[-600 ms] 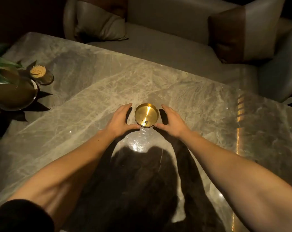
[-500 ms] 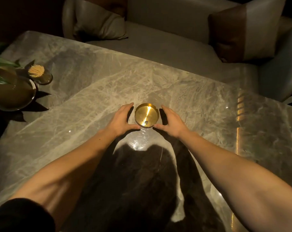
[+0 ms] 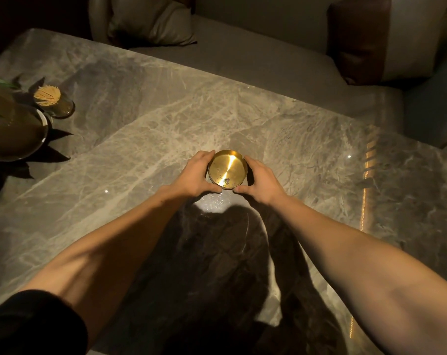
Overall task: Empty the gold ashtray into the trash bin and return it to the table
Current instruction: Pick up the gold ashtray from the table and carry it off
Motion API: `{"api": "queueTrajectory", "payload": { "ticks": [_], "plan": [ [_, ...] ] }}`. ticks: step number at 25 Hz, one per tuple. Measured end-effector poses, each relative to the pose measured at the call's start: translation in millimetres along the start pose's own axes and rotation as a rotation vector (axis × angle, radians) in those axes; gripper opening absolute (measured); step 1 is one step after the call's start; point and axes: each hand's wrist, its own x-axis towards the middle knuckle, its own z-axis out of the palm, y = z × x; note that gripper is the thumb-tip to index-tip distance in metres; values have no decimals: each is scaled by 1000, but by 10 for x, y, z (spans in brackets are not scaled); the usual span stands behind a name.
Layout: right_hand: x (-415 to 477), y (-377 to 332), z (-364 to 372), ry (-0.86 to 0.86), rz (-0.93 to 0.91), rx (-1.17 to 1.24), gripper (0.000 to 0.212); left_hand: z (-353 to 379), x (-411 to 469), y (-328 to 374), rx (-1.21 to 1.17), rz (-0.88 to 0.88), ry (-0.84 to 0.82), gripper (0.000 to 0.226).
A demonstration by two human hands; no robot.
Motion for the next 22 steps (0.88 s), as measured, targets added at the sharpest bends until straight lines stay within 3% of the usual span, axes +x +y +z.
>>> {"api": "queueTrajectory", "payload": {
  "ticks": [12, 22],
  "plan": [
    [-74, -57, -100, 76, -47, 164, 99, -126, -164, 73, -120, 36, 166, 102],
    [-773, 158, -492, 200, -157, 367, 86, -19, -556, 762, -202, 119, 257, 96]
  ]
}}
